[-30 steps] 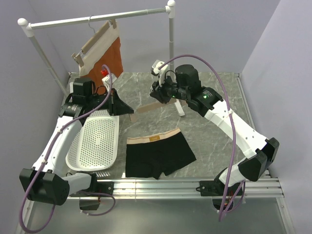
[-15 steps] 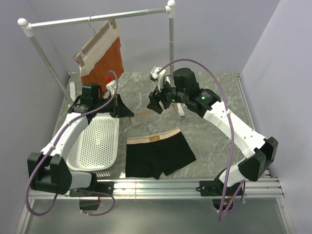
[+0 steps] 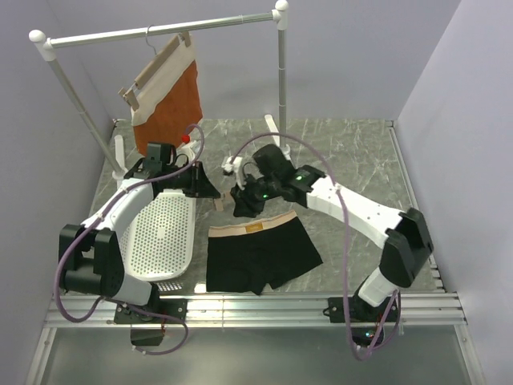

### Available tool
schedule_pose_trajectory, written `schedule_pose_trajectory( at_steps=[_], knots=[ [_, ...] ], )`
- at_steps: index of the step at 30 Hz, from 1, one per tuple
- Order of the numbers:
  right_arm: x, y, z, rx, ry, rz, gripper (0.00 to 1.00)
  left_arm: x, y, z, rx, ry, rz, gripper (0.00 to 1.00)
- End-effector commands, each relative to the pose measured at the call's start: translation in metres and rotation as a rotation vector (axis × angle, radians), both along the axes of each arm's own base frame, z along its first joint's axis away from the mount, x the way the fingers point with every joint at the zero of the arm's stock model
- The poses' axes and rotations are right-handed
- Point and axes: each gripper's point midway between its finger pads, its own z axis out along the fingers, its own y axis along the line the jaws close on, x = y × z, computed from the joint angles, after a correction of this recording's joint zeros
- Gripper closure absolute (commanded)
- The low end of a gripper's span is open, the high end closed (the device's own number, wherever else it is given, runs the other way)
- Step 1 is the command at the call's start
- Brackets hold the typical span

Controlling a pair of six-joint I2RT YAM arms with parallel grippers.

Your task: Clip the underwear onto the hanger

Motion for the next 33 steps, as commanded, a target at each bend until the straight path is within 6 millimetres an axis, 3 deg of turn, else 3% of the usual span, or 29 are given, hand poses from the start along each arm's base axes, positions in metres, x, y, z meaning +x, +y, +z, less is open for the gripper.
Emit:
schedule_pose_trajectory(
  at_steps=[1,5,8,10,15,17,22,26,33],
  knots=[
    [0.009,0.021,-0.019,-0.013,-0.042,-0.036,0.63,0.015,-0.001,0.011,0.001,-0.088,-0.017,1.0],
    [0.011,0.044,-0.043,-0.013,-0.068,-0.061,0.63,0.02,-0.001,0.008,0.002,-0.088,-0.016,1.0],
    [0.017,0.054,-0.056,0.018,-0.081,-0.098,0.57,0.025,-0.001,0.004,0.011,-0.085,-0.017,1.0],
    [0.017,0.051,-0.071,0.027,-0.065,-0.141,0.52,0.028,0.0,0.0,0.019,-0.079,-0.021,1.0],
    [0.028,0.058,-0.069,0.146,-0.109,-0.206,0.51,0.033,0.004,-0.002,0.015,-0.076,-0.032,1.0],
    [0.027,0.06,-0.079,0.15,-0.109,-0.197,0.5,0.035,0.004,-0.003,0.014,-0.075,-0.036,1.0],
    [0.025,0.07,-0.098,0.124,-0.072,-0.144,0.48,0.038,0.005,-0.005,0.008,-0.063,-0.043,1.0],
    [0.026,0.07,-0.121,0.065,-0.067,-0.128,0.41,0.037,0.005,-0.006,0.009,-0.057,-0.048,1.0],
    [0.031,0.067,-0.145,-0.003,-0.059,-0.134,0.37,0.038,0.005,-0.009,0.005,-0.045,-0.043,1.0]
  ],
)
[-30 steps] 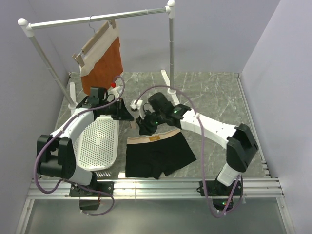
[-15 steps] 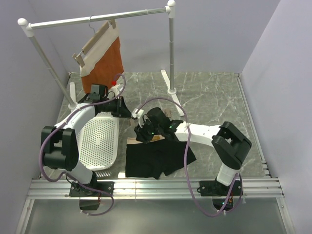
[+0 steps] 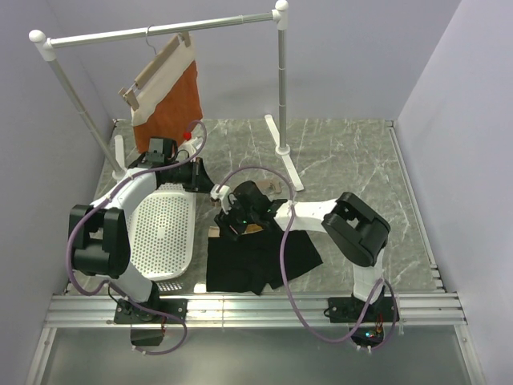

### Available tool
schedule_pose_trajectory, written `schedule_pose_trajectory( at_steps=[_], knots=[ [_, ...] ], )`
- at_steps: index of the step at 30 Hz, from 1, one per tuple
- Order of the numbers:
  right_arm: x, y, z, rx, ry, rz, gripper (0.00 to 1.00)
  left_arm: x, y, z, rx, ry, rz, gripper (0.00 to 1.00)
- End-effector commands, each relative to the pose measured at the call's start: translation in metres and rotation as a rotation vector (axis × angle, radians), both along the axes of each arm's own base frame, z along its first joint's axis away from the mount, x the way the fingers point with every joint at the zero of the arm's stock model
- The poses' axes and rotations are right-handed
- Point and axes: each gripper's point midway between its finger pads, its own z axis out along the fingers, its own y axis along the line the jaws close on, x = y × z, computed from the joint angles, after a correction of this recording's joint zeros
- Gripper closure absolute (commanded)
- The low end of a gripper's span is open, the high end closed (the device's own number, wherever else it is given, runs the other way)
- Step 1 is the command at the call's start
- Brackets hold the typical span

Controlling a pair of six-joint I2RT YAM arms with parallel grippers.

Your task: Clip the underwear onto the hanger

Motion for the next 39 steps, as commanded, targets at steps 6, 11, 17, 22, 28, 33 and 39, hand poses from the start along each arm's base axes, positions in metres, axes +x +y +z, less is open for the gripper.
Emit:
schedule_pose_trajectory(
  at_steps=[6,11,17,22,28,33,39],
  knots=[
    [0.014,0.005,-0.002,0.0,-0.05,0.011,0.37,0.009,-0.004,0.014,-0.035,-0.06,-0.031,1.0],
    [0.021,0.003,-0.007,-0.004,-0.043,-0.003,0.37,0.009,-0.003,0.013,-0.034,-0.063,-0.023,1.0],
    [0.013,-0.003,-0.028,-0.058,0.006,0.031,0.37,0.009,-0.001,0.011,-0.023,-0.05,-0.025,1.0],
    [0.001,-0.011,-0.033,-0.092,0.03,0.087,0.44,0.009,-0.001,0.011,-0.019,-0.054,-0.031,1.0],
    [-0.01,-0.016,-0.031,-0.094,0.038,0.143,0.56,0.005,0.002,0.008,-0.004,-0.05,-0.033,1.0],
    [-0.007,-0.015,-0.029,-0.09,0.021,0.133,0.78,0.0,0.004,0.002,0.006,-0.033,-0.038,1.0],
    [-0.005,-0.015,-0.01,-0.038,-0.049,0.135,1.0,-0.008,0.007,-0.006,0.018,-0.026,-0.068,1.0]
  ],
)
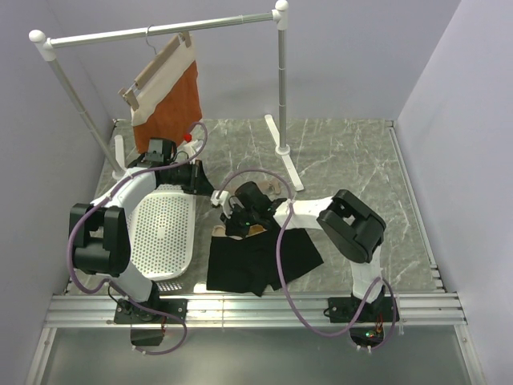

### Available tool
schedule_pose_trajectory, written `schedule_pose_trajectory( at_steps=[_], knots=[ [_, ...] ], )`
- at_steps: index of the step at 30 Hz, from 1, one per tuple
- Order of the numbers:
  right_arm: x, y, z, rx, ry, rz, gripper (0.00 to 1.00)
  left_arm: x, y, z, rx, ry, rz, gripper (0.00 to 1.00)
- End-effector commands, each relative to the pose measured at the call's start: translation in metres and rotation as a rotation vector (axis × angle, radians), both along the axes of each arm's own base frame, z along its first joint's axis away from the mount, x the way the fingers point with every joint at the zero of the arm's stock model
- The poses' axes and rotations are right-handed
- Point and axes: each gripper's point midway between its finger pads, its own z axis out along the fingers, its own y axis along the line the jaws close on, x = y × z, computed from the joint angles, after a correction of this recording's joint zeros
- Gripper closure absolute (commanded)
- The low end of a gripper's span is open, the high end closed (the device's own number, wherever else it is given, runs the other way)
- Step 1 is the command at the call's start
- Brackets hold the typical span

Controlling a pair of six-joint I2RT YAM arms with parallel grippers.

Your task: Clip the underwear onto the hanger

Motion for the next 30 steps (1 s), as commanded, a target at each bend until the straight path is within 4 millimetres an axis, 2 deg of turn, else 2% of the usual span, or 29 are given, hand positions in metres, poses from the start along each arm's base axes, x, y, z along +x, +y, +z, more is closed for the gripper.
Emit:
schedule_pose_trajectory(
  at_steps=[1,9,17,30],
  knots=[
    [-0.001,-0.007,0.017,0.021,-0.05,0.007,1.0,-0.005,0.001,0.001,-0.008,-0.017,-0.04,1.0],
    [-0.004,-0.003,0.041,0.083,-0.093,0.045,1.0,-0.017,-0.003,-0.004,-0.041,-0.023,-0.107,1.0],
    [-0.002,0.002,0.056,0.116,-0.108,0.044,1.0,-0.023,-0.004,-0.012,-0.049,0.003,-0.134,1.0],
    [0.007,0.011,0.071,0.146,-0.112,0.032,1.0,-0.029,-0.005,-0.021,-0.051,-0.006,-0.152,1.0]
  ],
)
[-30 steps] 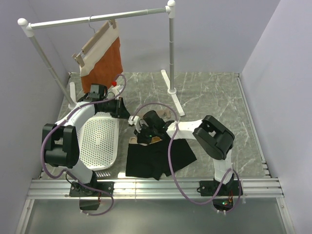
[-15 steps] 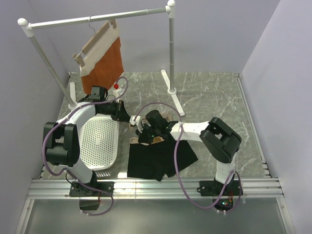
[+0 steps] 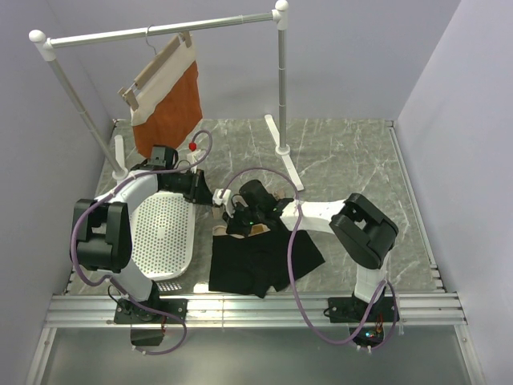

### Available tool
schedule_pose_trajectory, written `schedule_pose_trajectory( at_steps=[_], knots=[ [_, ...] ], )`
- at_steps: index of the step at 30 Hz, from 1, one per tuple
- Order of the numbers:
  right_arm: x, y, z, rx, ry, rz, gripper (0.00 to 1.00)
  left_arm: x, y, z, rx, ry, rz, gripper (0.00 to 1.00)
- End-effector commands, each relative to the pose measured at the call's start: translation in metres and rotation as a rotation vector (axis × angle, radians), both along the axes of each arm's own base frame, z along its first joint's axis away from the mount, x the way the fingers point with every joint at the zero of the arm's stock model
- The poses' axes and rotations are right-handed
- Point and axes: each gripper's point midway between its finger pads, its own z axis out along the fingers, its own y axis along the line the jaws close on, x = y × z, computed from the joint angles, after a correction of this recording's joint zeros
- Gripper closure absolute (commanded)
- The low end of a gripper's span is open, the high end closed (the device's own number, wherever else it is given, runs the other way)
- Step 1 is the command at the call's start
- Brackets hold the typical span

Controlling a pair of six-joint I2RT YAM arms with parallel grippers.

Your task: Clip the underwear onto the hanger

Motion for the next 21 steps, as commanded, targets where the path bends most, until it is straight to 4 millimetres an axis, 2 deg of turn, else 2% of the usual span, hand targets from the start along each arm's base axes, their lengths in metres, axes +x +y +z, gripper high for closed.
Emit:
schedule_pose_trajectory(
  at_steps=[1,21],
  knots=[
    [0.014,0.018,0.045,0.107,-0.063,0.005,1.0,-0.004,-0.002,-0.002,-0.01,-0.027,-0.029,1.0],
    [0.026,0.019,0.055,0.131,-0.02,-0.009,1.0,-0.014,-0.005,-0.004,-0.023,-0.075,-0.078,1.0]
  ],
)
